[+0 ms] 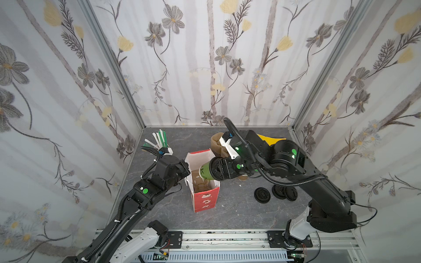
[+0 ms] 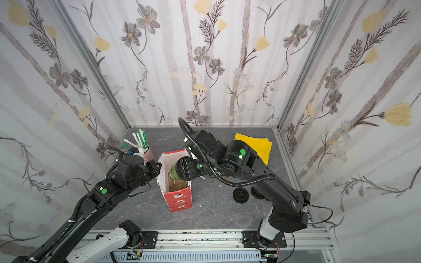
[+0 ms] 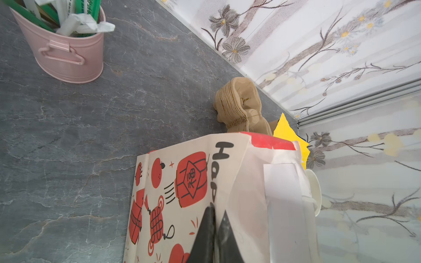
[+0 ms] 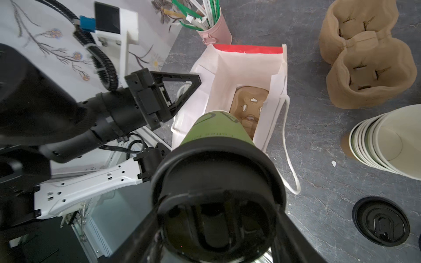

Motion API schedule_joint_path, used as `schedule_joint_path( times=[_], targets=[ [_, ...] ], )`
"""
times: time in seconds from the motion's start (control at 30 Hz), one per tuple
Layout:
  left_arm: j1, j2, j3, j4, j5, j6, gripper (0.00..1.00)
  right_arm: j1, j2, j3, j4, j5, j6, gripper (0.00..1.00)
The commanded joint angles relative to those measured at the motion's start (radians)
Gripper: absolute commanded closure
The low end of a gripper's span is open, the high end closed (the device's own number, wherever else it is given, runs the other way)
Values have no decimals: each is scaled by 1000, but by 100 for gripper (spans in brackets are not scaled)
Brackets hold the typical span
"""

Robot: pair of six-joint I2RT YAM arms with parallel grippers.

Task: Pack a coffee takeout order
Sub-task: Pick up the takeout bag from the center of the table, then place the coffee cup in the cup tray.

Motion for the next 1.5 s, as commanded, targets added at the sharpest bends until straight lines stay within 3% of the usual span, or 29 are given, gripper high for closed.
schedule_joint_path(
  times=[0.0, 0.43, 1.0, 1.23, 1.47],
  targets=[
    [-5, -36, -21, 67, -28, -74, 100, 12, 42, 15, -1, 55, 30, 38],
    [-97, -103, -105, 98, -65, -212, 100, 55, 193, 17, -55, 37, 117, 39],
    [-366, -140, -188, 171, -259, -394, 100, 71, 142, -238, -55, 13, 218, 40],
    [-388, -149, -199, 178, -290, -403, 100, 79, 132, -314, -55, -26, 251, 40],
    [-388, -178, -218, 178, -306, -400, 90, 83, 136, -359, -55, -70, 282, 44]
  ],
)
